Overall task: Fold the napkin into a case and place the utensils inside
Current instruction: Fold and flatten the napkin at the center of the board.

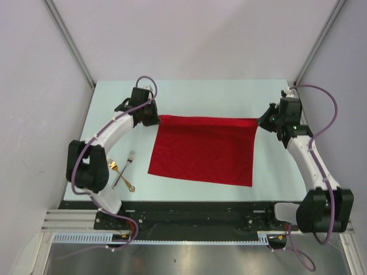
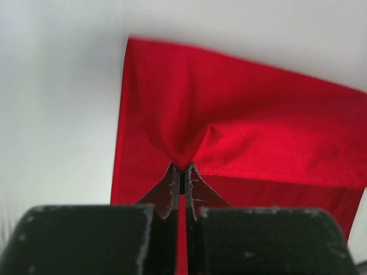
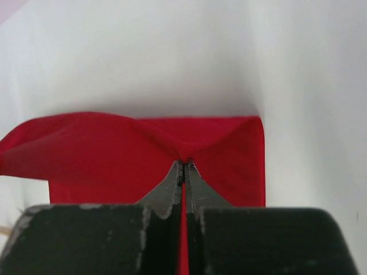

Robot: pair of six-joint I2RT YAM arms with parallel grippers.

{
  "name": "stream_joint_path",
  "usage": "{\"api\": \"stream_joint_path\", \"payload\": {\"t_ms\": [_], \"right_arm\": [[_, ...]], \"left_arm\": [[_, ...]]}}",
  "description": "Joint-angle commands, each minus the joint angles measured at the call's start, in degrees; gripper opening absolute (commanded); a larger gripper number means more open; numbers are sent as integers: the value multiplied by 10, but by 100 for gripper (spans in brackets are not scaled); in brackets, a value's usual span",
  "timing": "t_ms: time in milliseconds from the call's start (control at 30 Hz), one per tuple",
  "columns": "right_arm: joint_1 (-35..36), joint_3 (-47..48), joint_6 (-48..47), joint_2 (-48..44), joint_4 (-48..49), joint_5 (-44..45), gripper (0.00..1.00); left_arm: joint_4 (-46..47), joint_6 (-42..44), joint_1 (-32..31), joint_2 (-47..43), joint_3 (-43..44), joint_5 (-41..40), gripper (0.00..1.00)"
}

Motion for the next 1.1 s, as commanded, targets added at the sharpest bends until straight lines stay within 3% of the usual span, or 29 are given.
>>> {"api": "stream_joint_path", "payload": {"t_ms": [0,233,400,800,1067], "right_arm": [[-3,-63,9,-89,-95,-12,0],[-3,-206,28,-197,-119,-50,0],[11,-242,66,-220,-120,-58,0],[41,-291,144,-219,-158,-9,0],[68,-278,190,-224,-210,83,0]], "left_arm": [[-26,3,4,-105,-92,22,0],[-18,-2,3,-194,-217,49,0],[-1,-20,-2,-203,-290,75,0],[-3,-38,-14,-189,-331,63,0],[-18,-40,-16,-210,-352,49,0]]}}
